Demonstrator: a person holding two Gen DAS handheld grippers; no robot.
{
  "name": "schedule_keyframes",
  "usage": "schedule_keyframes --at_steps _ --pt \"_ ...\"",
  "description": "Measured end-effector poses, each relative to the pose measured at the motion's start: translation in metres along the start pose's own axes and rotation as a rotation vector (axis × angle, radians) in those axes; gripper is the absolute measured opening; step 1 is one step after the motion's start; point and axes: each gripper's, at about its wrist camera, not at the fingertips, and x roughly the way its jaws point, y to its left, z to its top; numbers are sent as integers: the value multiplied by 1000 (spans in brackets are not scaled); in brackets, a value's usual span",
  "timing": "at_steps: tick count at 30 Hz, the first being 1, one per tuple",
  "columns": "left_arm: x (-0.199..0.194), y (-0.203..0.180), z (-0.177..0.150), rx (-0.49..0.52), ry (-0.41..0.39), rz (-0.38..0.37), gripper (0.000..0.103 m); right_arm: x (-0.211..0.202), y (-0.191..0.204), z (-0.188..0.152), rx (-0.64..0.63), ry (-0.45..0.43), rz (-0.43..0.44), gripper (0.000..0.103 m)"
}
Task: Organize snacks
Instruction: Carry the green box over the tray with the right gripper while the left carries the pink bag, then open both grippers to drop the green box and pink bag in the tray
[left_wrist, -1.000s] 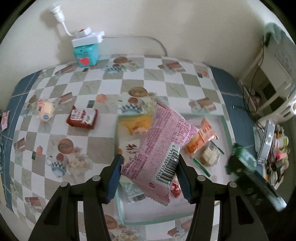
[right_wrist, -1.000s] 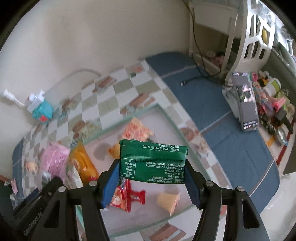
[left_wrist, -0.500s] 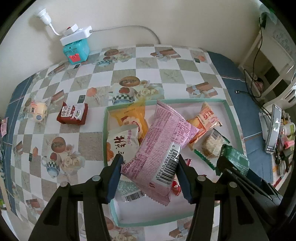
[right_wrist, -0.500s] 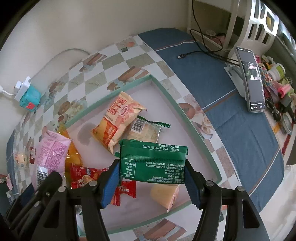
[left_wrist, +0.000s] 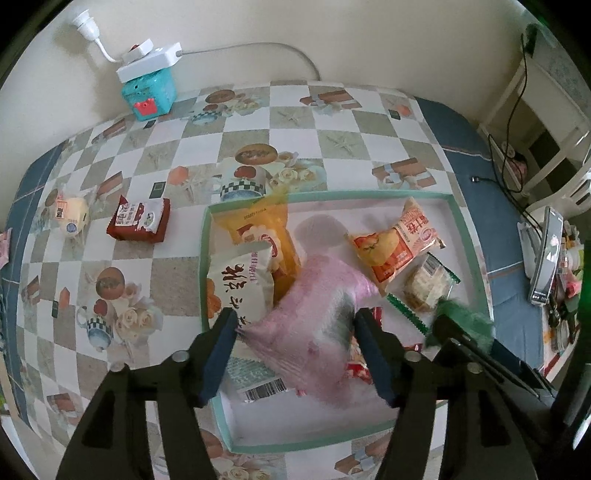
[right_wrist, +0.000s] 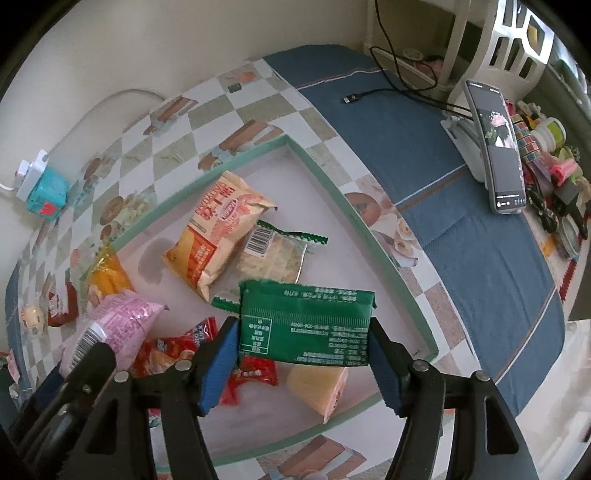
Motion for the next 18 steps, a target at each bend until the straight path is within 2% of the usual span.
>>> schedule_keyframes --at_steps 6,10,12,13,18 --pt "-5 5 1 -12 -9 4 71 0 -2 0 7 -8 -3 86" --pt "-7 13 2 -34 -7 14 72 1 -2 0 4 -7 -3 88" --pt "-7 18 3 -52 -8 35 83 0 -1 0 0 -17 3 103" --pt "-8 22 4 -63 -17 57 95 -2 -1 0 -1 -27 11 103" --pt "-11 45 6 -129 -53 136 97 -5 4 0 -7 -37 22 103"
